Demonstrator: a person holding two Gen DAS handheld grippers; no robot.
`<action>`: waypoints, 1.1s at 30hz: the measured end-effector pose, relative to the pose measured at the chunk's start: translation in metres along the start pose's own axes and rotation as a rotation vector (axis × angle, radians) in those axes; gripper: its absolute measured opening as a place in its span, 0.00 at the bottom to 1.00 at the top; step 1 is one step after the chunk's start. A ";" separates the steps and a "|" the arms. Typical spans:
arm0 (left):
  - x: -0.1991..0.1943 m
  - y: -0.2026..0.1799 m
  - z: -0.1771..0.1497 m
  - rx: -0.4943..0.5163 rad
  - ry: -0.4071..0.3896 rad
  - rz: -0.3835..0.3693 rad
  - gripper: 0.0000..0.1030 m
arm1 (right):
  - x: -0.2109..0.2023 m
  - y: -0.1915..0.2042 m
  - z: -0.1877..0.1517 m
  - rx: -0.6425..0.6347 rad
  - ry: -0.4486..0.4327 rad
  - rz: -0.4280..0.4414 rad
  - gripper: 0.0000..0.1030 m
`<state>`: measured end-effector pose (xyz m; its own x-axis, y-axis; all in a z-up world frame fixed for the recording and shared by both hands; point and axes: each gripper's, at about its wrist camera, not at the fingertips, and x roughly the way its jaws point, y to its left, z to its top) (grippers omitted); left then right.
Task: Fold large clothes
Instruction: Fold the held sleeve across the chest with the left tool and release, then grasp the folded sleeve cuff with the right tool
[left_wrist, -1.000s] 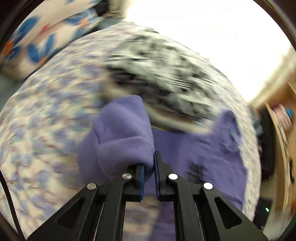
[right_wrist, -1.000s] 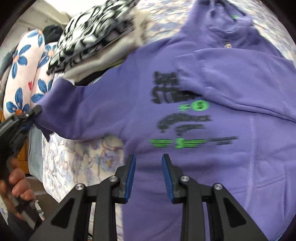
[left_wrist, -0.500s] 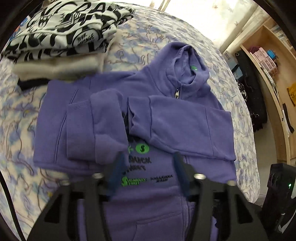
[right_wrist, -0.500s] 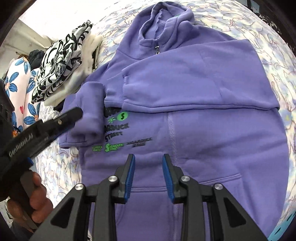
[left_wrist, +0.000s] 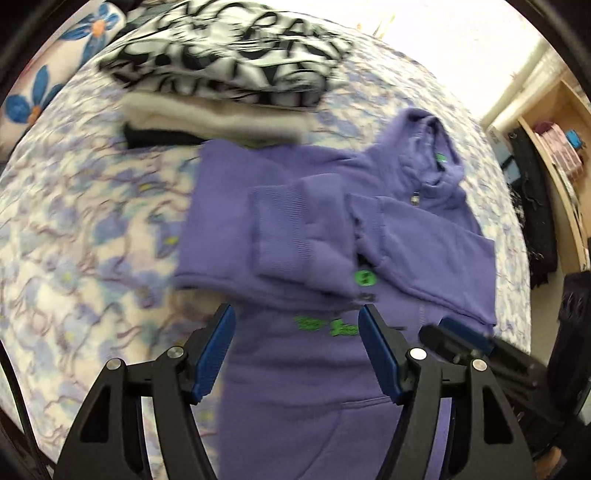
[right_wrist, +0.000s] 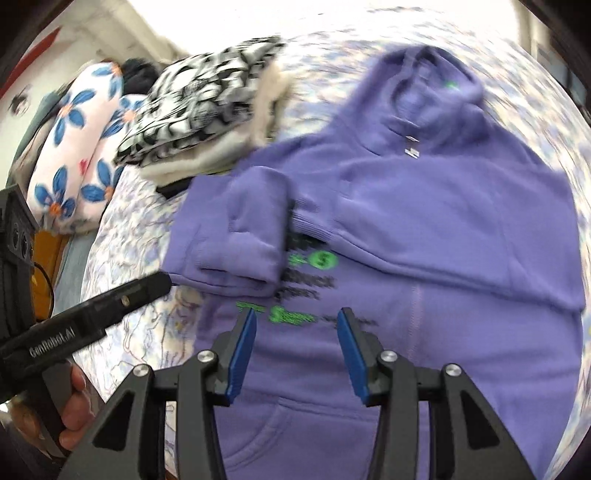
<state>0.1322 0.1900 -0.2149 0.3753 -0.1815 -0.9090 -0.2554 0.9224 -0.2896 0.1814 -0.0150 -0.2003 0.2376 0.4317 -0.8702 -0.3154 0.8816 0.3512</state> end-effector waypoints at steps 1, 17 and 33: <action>0.001 0.004 -0.001 -0.005 0.004 0.008 0.66 | 0.005 0.009 0.003 -0.031 -0.004 0.001 0.44; 0.025 0.077 -0.016 -0.117 0.080 0.062 0.66 | 0.090 0.087 0.017 -0.470 0.011 -0.107 0.44; 0.031 0.078 -0.010 -0.106 0.087 0.067 0.66 | 0.051 0.083 0.043 -0.426 -0.137 -0.116 0.11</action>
<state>0.1154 0.2526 -0.2690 0.2766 -0.1541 -0.9485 -0.3720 0.8930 -0.2535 0.2065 0.0887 -0.2003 0.4039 0.3818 -0.8313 -0.6223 0.7808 0.0562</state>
